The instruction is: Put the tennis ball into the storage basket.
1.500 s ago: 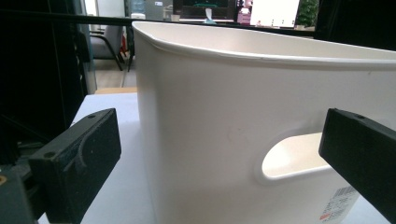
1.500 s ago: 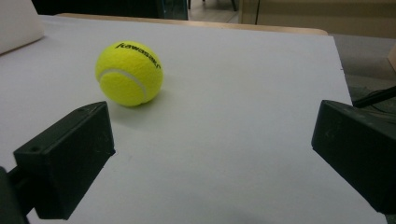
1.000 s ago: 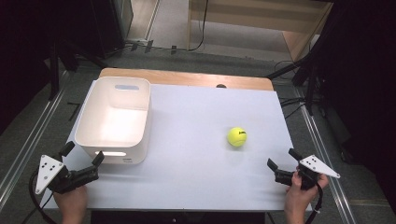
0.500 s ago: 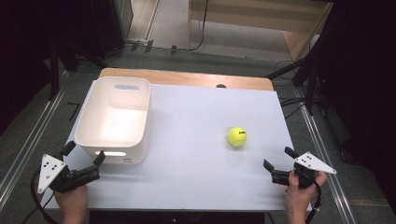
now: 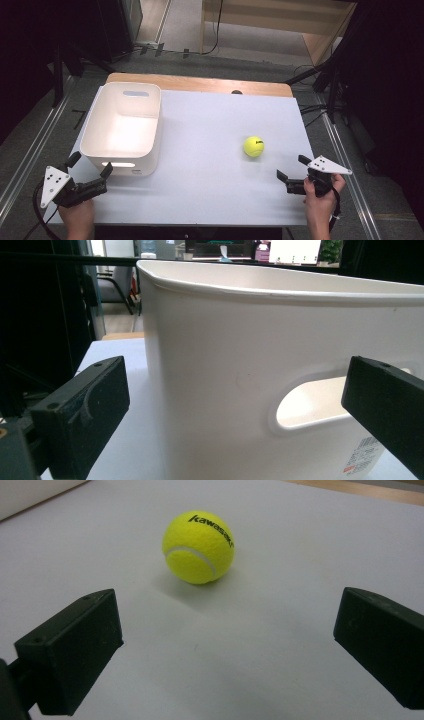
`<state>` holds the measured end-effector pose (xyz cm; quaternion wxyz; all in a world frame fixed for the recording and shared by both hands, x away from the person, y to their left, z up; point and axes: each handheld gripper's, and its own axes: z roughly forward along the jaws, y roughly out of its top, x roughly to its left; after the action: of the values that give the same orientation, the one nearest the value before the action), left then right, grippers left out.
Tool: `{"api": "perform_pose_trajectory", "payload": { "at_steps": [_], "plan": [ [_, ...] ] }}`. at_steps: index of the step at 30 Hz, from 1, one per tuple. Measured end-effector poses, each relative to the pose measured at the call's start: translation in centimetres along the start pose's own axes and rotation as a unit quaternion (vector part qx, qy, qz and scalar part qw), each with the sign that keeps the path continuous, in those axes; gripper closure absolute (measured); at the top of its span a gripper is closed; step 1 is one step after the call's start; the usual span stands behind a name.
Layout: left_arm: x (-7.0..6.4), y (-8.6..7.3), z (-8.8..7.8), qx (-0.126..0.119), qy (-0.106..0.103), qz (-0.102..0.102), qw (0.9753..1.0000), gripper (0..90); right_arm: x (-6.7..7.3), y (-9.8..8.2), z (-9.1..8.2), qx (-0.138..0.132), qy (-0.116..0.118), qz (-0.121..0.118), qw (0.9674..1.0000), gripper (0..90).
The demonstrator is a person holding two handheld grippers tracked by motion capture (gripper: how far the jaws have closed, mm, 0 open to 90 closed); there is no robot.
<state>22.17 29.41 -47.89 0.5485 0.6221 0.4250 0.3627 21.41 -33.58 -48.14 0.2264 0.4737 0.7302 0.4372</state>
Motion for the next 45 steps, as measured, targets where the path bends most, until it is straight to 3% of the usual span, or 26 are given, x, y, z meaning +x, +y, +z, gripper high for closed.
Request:
{"api": "perform_pose_trajectory", "payload": {
  "at_steps": [4, 10, 15, 21, 45],
  "plan": [
    [-0.1, 0.0, 0.1, 0.001, 0.0, 0.001, 1.0, 0.0, 0.0, 0.7, 0.4, 0.009, 0.013, -0.005, 0.9999, 0.0],
    [-0.1, 0.0, 0.1, 0.0, -0.001, 0.001, 1.0, 0.0, 0.3, 1.7, 1.4, 0.031, 0.014, -0.019, 0.9993, 0.0],
    [-0.1, 0.0, 0.1, 0.0, 0.0, 0.001, 1.0, 0.0, 0.3, 2.2, 2.3, 0.05, 0.029, -0.011, 0.9983, 0.0],
    [-0.1, 0.0, 0.1, 0.0, 0.0, 0.001, 1.0, 0.0, 0.5, 2.8, 3.4, 0.077, 0.029, -0.017, 0.9964, 0.0],
    [-0.1, 0.0, 0.1, 0.002, 0.001, 0.001, 1.0, 0.0, 0.9, 4.8, 5.6, 0.127, 0.041, -0.041, 0.9902, 0.0]
  ]
}}
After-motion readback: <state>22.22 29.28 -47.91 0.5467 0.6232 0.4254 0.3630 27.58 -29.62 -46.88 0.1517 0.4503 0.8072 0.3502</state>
